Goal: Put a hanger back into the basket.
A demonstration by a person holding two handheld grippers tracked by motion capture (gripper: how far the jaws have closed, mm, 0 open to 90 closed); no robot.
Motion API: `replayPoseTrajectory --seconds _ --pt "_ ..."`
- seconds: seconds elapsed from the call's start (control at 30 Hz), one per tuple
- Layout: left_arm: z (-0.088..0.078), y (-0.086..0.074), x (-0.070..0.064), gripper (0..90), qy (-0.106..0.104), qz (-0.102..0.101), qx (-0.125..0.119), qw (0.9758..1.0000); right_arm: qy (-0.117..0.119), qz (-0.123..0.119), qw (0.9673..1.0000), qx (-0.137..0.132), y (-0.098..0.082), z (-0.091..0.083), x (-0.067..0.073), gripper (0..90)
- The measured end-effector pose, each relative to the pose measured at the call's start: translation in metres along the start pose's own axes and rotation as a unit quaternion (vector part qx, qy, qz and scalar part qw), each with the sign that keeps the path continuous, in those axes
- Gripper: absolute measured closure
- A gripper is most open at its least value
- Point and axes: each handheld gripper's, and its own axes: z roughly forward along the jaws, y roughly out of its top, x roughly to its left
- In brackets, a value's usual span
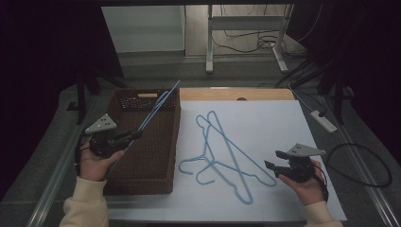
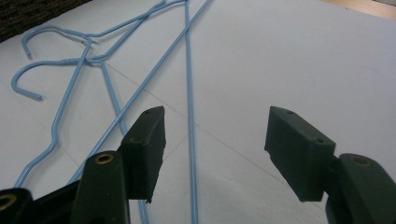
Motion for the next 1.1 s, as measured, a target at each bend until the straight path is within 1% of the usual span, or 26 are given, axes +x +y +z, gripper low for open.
replayPoseTrajectory --seconds 0.03,0.13,0.17,0.33,0.5,0.57,0.77,0.83,0.93,0.97,1.03,1.1 --pt "0.000 0.000 0.000 86.7 0.000 0.000 0.000 1.0000 0.000 0.000 1.0000 0.000 0.000 0.000 0.000 38.9" --pt "0.003 -0.003 0.004 86.7 -0.008 0.002 0.011 0.9999 0.000 0.000 1.0000 0.000 0.000 0.000 0.000 38.8" --pt "0.003 -0.003 0.004 86.8 -0.008 0.002 0.011 0.9999 0.000 0.000 1.0000 0.000 0.000 0.000 0.000 38.8" --pt "0.007 -0.007 0.007 86.7 -0.010 0.000 0.027 0.9996 0.002 0.001 1.0000 0.003 0.000 0.001 0.000 38.7" --pt "0.007 -0.009 0.010 86.7 -0.015 -0.005 0.025 0.9996 0.002 0.001 1.0000 0.002 0.000 0.001 0.000 38.7" --pt "0.004 -0.010 0.010 86.7 -0.017 -0.005 0.023 0.9996 0.002 0.000 1.0000 0.002 0.000 0.001 0.000 38.7" --pt "0.000 -0.011 0.011 86.7 -0.016 -0.006 0.023 0.9996 0.001 0.001 1.0000 0.002 0.000 0.001 0.000 38.7" --pt "0.000 -0.012 0.012 86.7 -0.012 -0.007 0.026 0.9996 0.002 0.001 1.0000 0.002 0.000 0.001 0.000 38.7" --pt "0.000 -0.015 0.017 86.7 -0.003 -0.017 0.032 0.9993 0.003 0.000 1.0000 0.003 0.000 0.001 0.000 38.6" --pt "0.000 -0.016 0.018 86.7 -0.003 -0.020 0.032 0.9993 0.003 0.000 1.0000 0.003 0.000 0.001 0.000 38.7" --pt "0.000 -0.016 0.019 86.7 -0.003 -0.023 0.033 0.9992 0.003 0.000 1.0000 0.003 0.000 0.001 0.000 38.7" --pt "0.004 -0.018 0.021 86.7 -0.002 -0.024 0.041 0.9989 0.005 0.001 1.0000 0.003 0.000 0.001 0.000 38.6"
